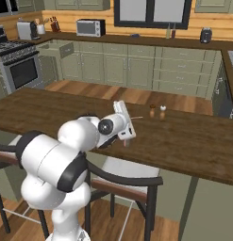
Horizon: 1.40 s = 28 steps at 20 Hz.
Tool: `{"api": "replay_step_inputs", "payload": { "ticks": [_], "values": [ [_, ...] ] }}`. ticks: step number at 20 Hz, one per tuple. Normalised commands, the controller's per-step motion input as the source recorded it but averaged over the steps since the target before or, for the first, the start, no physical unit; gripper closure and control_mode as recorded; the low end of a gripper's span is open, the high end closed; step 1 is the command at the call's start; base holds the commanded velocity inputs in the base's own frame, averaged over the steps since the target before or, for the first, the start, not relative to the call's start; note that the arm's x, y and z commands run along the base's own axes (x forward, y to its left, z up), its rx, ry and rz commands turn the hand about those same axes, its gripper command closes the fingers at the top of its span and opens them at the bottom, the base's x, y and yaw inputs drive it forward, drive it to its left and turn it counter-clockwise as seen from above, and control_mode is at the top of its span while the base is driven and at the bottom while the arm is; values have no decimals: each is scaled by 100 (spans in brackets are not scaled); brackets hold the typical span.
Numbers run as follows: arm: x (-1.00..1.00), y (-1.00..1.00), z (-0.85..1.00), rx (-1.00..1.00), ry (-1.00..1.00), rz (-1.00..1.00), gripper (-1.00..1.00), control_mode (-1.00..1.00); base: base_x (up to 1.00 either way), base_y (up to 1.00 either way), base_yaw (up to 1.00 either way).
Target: Take a straw from the drawer in front and place it inside the glass cup on the dining counter.
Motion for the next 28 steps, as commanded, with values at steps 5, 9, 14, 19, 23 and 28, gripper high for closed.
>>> {"api": "replay_step_inputs", "payload": {
  "ticks": [5,9,14,19,23,28],
  "values": [
    [9,0,72,8,0,0,100,-100,0,0,0],
    [3,0,54,3,0,0,100,-100,0,0,0],
    [15,0,17,1,0,0,100,-100,0,0,0],
    [40,5,0,4,0,0,100,-100,0,0,0],
    [41,4,-3,1,0,0,100,-100,0,0,0],
    [29,0,-25,0,0,0,100,-100,0,0,0]
  ]
}}
